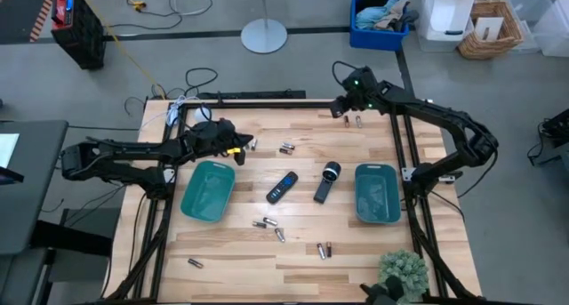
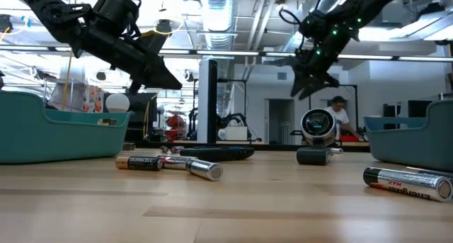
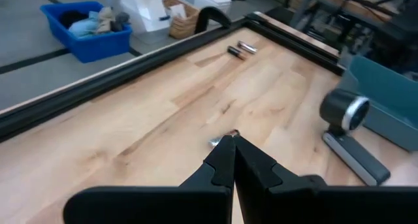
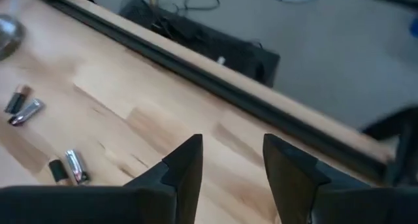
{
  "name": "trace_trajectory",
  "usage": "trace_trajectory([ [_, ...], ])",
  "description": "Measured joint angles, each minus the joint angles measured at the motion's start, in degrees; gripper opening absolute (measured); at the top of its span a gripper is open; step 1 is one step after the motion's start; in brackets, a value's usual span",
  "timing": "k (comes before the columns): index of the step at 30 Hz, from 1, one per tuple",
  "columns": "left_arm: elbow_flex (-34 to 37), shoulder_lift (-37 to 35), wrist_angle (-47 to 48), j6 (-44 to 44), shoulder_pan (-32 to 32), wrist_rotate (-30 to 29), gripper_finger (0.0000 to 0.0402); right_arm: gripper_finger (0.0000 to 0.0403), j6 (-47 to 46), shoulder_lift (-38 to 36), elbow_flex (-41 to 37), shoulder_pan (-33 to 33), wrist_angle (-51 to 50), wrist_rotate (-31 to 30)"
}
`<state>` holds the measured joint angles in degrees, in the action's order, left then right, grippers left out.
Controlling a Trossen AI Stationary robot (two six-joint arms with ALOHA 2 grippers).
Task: Sort batteries
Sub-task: Put the brown battery into the green bin
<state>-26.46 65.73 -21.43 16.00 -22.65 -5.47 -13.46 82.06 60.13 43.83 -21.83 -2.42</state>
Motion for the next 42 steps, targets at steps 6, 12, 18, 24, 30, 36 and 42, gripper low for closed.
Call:
trace_trajectory([
  [6, 0.0, 0.0, -0.3, -0.5, 0.0, 2.2, 0.0000, 0.0173, 0.5, 3.0, 3.9, -1.3, -7.5, 0.0],
  [12, 0.0, 0.0, -1.0, -2.5, 0.0, 2.2, 0.0000, 0.0180, -4.9, 12.9, 13.1, 0.2, -20.7, -2.1],
  [18, 0.0, 0.0, -3.0, -2.7, 0.0, 2.2, 0.0000, 0.0181, -5.0, 22.3, 23.0, 1.2, -32.4, -5.0],
  [24, 0.0, 0.0, -2.9, -3.4, 0.0, 2.2, 0.0000, 0.0181, -6.0, 24.2, 25.1, 2.4, -35.2, -5.2],
  [30, 0.0, 0.0, -2.9, -4.7, 0.0, 4.0, 0.0000, 0.0181, -7.4, 24.2, 24.9, 2.9, -37.0, -5.3],
  [36, 0.0, 0.0, -2.9, -5.3, 0.0, 4.0, 0.0000, 0.0181, -10.1, 24.2, 24.9, 2.0, -36.1, -5.2],
  [42, 0.0, 0.0, -2.9, -5.3, 0.0, 4.1, 0.0000, 0.0181, -13.5, 24.2, 24.9, -0.2, -31.9, -5.2],
])
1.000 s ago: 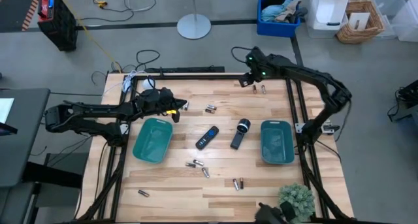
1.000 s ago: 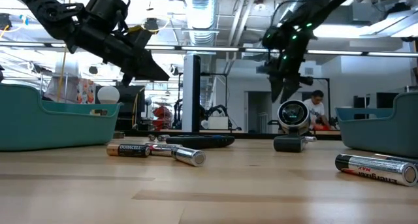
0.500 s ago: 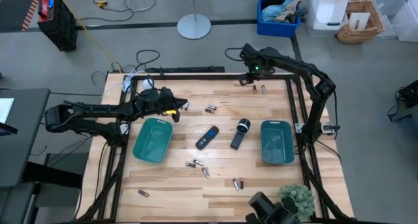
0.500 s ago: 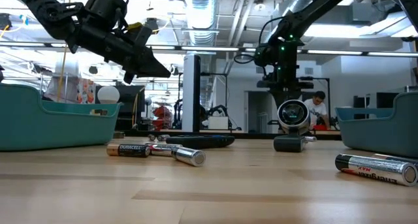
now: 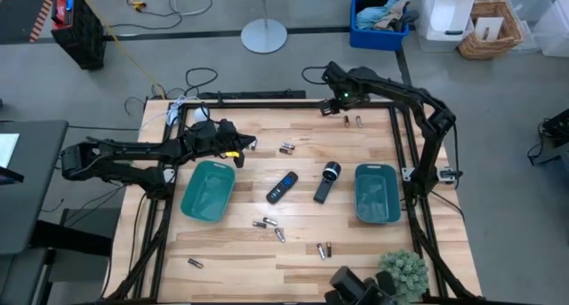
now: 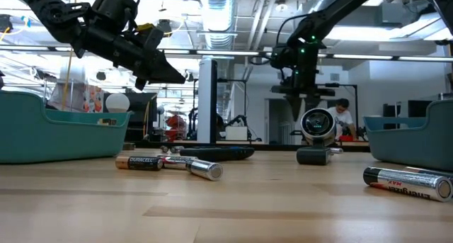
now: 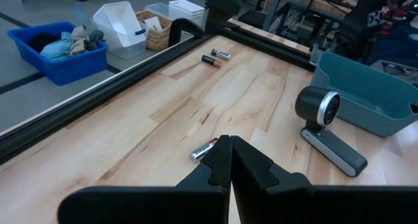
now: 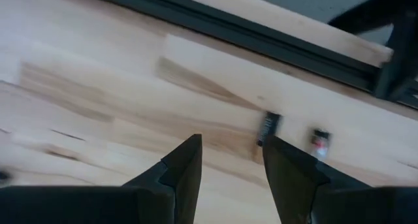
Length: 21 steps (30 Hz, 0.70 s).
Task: Sort batteries
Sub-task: Put the brown battery into the green bin
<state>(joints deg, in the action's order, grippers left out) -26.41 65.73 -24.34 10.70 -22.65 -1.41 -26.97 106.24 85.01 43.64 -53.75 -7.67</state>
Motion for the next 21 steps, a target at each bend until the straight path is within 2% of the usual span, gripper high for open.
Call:
trace_trajectory([
  [7, 0.0, 0.0, 0.0, -0.4, 0.0, 0.1, 0.0000, 0.0181, -2.2, 0.7, 0.0, -2.6, 4.5, -5.0],
  [21, 0.0, 0.0, 1.2, -0.4, 0.0, 1.4, 0.0000, 0.0181, -2.2, 9.0, -0.1, 1.2, 1.7, -7.4],
])
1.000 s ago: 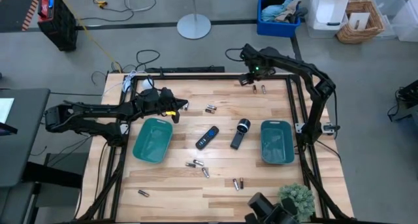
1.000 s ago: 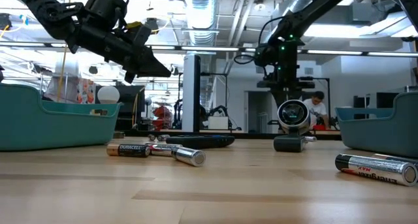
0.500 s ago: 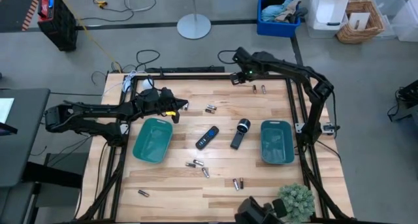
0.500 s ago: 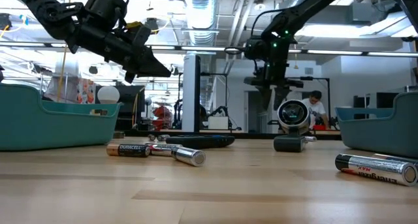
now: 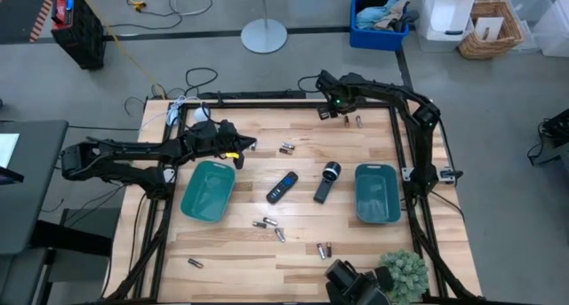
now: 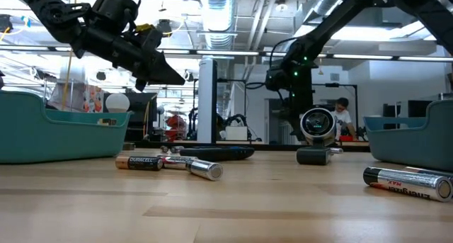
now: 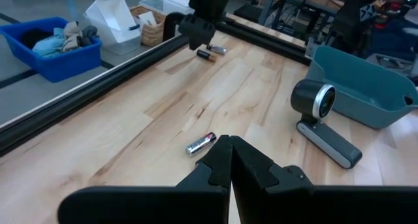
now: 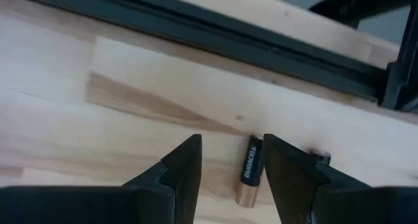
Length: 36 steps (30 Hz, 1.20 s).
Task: Sort batteries
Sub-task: Put the brown battery into the green bin
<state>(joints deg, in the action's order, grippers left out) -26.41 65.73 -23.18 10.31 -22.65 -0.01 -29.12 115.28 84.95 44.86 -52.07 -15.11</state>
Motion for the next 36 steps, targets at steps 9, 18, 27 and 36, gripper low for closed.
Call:
trace_trajectory([
  [9, 0.0, 0.0, 1.5, 0.0, 0.0, 0.0, 0.0000, 0.0181, -0.4, 0.2, 0.0, 1.3, -4.8, -1.7],
  [18, 0.0, 0.0, 1.5, 0.0, 0.0, 0.0, 0.0000, 0.0181, -0.4, 0.3, -0.8, 1.5, -3.7, -1.7],
  [27, 0.0, 0.0, 1.5, 0.0, 0.0, 0.0, 0.0000, 0.0181, -0.9, 0.3, -3.0, 1.5, -2.3, -2.8],
  [36, 0.0, 0.0, 1.5, 0.0, 0.0, 0.0, 0.0000, 0.0181, -0.9, 0.3, -3.0, 0.7, -2.2, -2.8],
])
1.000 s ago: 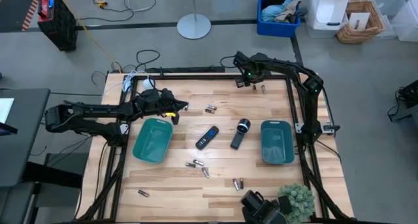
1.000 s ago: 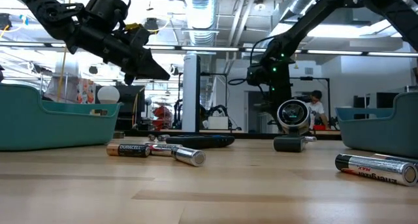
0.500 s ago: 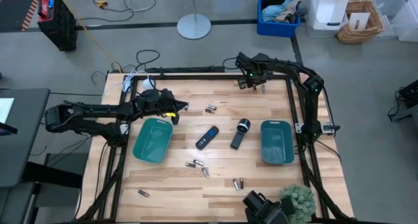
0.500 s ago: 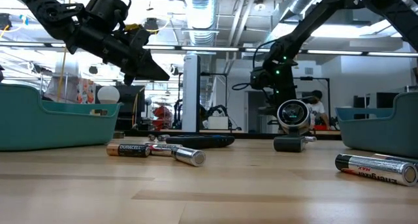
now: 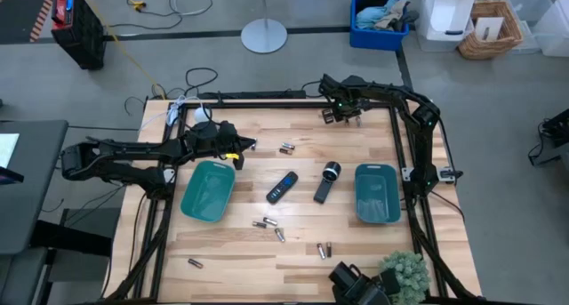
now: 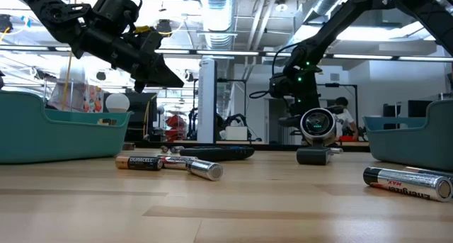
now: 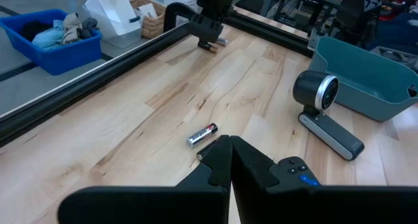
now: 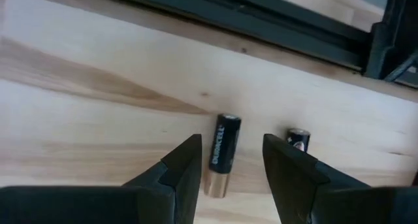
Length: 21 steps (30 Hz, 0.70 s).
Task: Sort batteries
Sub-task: Put the brown battery into the green bin
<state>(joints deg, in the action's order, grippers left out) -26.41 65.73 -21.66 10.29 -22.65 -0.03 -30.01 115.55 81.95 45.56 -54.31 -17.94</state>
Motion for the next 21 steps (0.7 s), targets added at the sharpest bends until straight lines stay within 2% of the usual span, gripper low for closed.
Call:
trace_trajectory([
  [21, 0.0, 0.0, 0.3, 0.0, 0.0, 0.0, 0.0000, 0.0182, 0.0, 0.0, 0.0, -0.1, 1.3, 1.7],
])
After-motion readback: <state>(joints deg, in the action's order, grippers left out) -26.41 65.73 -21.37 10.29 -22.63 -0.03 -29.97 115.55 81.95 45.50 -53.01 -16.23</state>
